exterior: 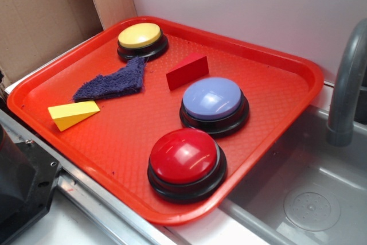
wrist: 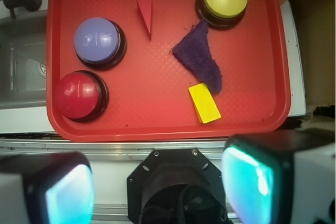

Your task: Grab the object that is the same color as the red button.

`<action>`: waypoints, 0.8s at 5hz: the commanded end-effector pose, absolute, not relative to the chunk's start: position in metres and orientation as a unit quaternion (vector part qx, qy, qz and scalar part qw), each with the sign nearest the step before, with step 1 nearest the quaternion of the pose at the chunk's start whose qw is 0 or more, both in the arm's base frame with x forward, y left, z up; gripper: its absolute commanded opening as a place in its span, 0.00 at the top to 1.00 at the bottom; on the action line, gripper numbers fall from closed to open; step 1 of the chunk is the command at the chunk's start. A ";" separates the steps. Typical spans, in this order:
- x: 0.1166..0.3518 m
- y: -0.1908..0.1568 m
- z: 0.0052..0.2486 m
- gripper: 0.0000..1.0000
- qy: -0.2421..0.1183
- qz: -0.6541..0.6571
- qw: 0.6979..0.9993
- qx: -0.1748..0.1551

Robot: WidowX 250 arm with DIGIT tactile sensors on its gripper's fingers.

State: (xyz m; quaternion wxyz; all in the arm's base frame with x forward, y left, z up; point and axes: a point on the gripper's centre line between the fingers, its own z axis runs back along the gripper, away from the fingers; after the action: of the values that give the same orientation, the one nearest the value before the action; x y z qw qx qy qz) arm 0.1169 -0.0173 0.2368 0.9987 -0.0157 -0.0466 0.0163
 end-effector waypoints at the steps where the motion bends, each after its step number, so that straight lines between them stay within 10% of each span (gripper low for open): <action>1: 0.117 -0.017 0.237 0.00 -0.047 0.016 0.999 -0.016; 4: 0.188 -0.010 0.202 0.00 -0.079 0.087 0.993 -0.004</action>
State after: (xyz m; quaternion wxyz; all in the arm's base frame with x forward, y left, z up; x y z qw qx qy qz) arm 0.1855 -0.0102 0.1964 0.9937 -0.0022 -0.0664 0.0897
